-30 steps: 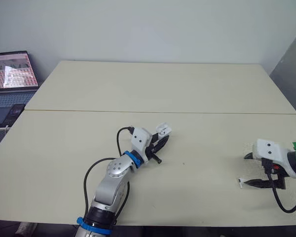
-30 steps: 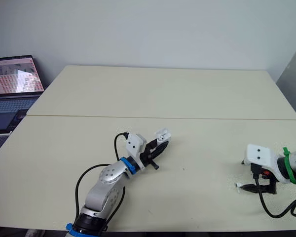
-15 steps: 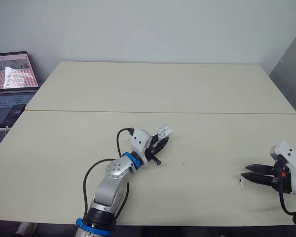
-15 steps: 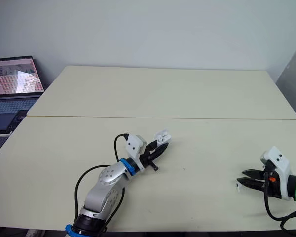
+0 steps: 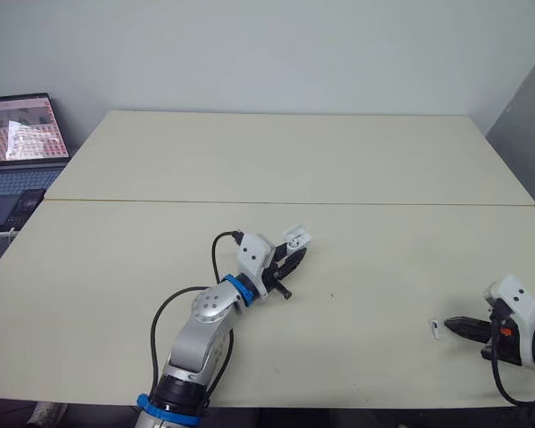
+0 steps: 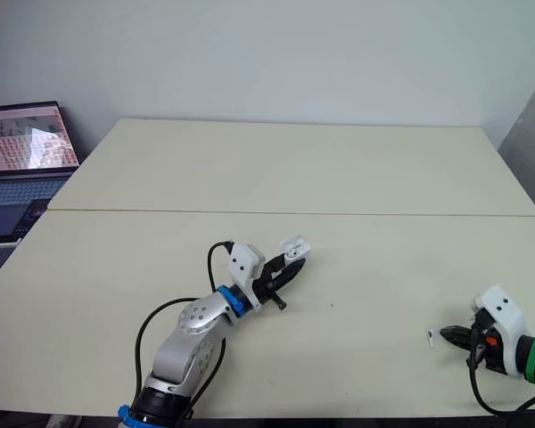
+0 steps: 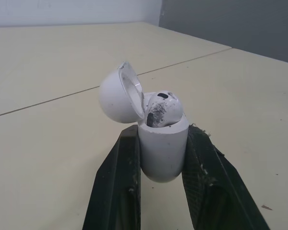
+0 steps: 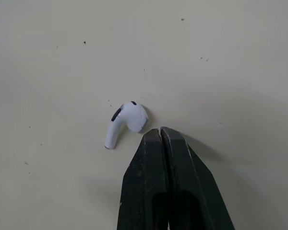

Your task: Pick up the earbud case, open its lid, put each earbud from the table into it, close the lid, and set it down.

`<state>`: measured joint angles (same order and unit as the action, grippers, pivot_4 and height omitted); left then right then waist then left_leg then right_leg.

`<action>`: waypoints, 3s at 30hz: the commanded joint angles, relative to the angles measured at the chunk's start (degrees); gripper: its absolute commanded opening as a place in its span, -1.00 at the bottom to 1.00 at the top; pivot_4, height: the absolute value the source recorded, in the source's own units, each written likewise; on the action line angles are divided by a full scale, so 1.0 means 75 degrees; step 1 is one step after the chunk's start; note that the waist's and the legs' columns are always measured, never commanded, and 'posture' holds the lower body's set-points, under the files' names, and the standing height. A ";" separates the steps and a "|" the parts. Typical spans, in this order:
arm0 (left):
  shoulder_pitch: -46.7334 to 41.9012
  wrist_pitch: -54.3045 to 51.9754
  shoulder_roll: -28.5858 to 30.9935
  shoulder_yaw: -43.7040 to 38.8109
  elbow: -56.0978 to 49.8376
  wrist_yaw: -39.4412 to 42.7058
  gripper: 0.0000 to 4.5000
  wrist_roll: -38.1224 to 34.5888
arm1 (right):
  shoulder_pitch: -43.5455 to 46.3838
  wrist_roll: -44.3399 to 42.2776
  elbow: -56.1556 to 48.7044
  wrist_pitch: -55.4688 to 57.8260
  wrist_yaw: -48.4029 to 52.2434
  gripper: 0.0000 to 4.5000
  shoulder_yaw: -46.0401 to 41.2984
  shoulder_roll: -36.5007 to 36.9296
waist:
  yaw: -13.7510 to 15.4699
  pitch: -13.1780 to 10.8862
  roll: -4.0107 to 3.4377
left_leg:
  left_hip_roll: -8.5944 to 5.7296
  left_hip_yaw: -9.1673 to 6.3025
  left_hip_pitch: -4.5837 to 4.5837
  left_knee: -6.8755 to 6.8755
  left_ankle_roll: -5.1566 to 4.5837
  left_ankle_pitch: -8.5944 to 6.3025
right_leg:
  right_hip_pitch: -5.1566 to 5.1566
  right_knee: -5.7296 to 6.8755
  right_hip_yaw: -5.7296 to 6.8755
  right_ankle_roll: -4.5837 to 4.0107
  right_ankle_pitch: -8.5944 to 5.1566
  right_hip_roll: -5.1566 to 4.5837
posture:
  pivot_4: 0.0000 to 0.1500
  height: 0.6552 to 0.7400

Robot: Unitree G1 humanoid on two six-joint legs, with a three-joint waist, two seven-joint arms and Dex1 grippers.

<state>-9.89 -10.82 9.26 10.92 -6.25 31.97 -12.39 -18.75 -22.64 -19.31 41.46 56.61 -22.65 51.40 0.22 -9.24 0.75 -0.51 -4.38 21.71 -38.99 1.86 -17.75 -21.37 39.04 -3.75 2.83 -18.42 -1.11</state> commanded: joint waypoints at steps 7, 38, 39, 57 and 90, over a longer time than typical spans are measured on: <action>-0.0104 0.0059 0.0014 0.0010 -0.0291 0.0002 -0.66 -0.0014 | 0.0127 0.0045 0.0308 -0.0319 -0.0087 -0.98 0.0229 -0.0012 | -0.0017 0.0002 0.0005 | 0.0001 -0.0001 -0.0006 0.0000 0.0000 0.0000 | 0.0007 -0.0001 0.0000 0.0000 0.0000 0.0000 | 1.00 1.00; -0.0114 0.0065 -0.0002 -0.0012 -0.0211 -0.0008 -0.66 -0.0028 | -0.0136 -0.1577 -0.0754 0.0197 0.0322 -0.98 -0.0183 0.0167 | -0.0015 0.0002 0.0003 | 0.0000 -0.0005 -0.0003 0.0000 0.0000 0.0000 | 0.0007 -0.0002 0.0000 0.0000 0.0000 0.0000 | 1.00 1.00; -0.0113 0.0065 -0.0001 -0.0015 -0.0213 -0.0009 -0.66 -0.0029 | -0.0170 -0.1689 -0.0864 0.0254 0.0390 -0.98 -0.0209 0.0187 | -0.0015 0.0003 0.0003 | 0.0000 -0.0006 -0.0003 0.0000 0.0000 0.0000 | 0.0007 -0.0002 0.0000 0.0000 0.0000 0.0000 | 1.00 1.00; -0.0109 0.0074 0.0011 -0.0033 -0.0189 0.0020 -0.66 -0.0054 | -0.0275 -0.1732 -0.1993 0.1136 -0.0929 -0.98 0.0802 -0.0023 | -0.0013 0.0003 0.0004 | 0.0000 -0.0009 -0.0001 0.0000 0.0000 0.0000 | 0.0006 -0.0003 0.0000 0.0000 0.0000 0.0001 | 1.00 1.00; -0.0071 0.0038 0.0003 -0.0041 -0.0201 0.0030 -0.66 -0.0099 | -0.0140 -0.1338 -0.0990 0.1084 -0.1253 -0.98 0.0422 0.0374 | -0.0014 0.0002 0.0004 | -0.0001 -0.0006 -0.0002 0.0000 0.0000 0.0000 | 0.0008 -0.0004 0.0002 0.0000 0.0000 0.0001 | 1.00 1.00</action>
<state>-10.00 -10.86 9.36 10.84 -6.19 32.06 -12.57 -19.64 -34.10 -27.28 49.78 47.48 -18.18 53.48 0.11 -9.22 0.78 -0.51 -4.43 21.70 -38.99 1.86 -17.75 -21.31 39.01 -3.73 2.83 -18.42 -1.10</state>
